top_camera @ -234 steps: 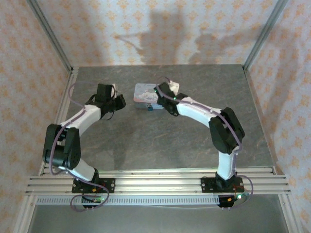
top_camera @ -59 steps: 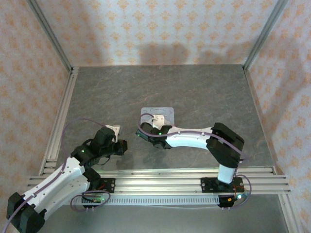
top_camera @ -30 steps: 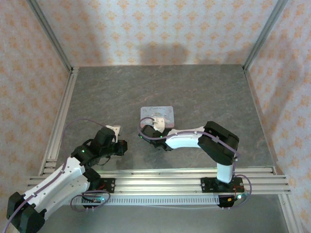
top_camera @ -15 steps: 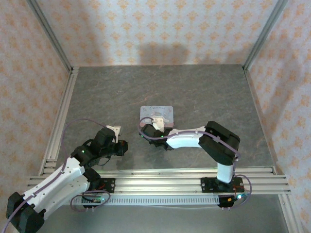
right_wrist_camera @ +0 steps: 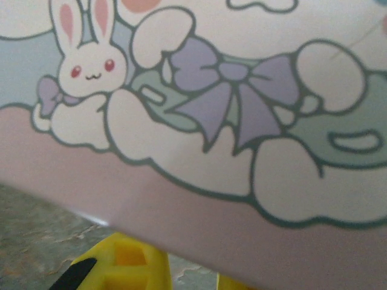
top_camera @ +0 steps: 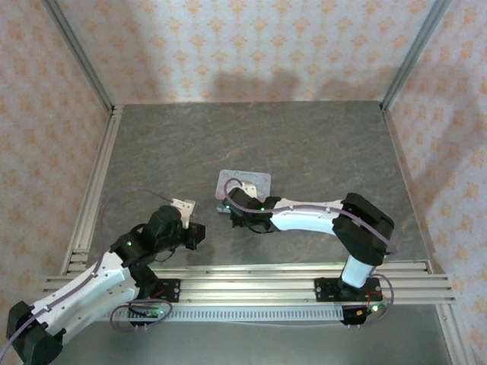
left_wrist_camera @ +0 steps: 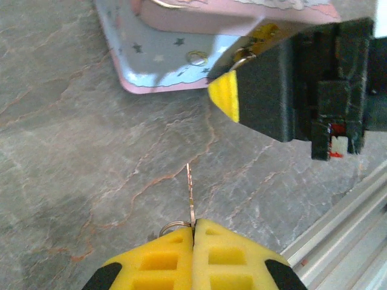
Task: Unlock a padlock with a key
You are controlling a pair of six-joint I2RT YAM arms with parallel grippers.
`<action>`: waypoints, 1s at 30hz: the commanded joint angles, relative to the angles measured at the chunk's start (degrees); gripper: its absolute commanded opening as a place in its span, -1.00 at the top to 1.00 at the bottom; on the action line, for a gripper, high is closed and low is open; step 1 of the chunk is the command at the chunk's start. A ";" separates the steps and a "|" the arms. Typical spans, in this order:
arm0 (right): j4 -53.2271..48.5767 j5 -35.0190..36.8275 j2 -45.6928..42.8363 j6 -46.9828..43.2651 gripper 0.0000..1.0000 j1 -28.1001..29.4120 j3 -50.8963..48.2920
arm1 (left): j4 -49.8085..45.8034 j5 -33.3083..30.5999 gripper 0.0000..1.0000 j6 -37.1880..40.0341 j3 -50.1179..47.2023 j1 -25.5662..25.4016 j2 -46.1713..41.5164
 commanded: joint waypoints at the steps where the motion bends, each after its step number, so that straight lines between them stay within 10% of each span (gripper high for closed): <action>1: -0.53 -6.08 -2.65 2.04 1.00 -1.49 -0.52 | 2.41 0.41 1.00 4.35 0.45 -0.93 -0.91; 30: 6.49 -31.65 1.76 6.24 1.00 -8.89 -1.21 | 27.10 2.68 1.00 7.57 -11.33 -5.81 7.26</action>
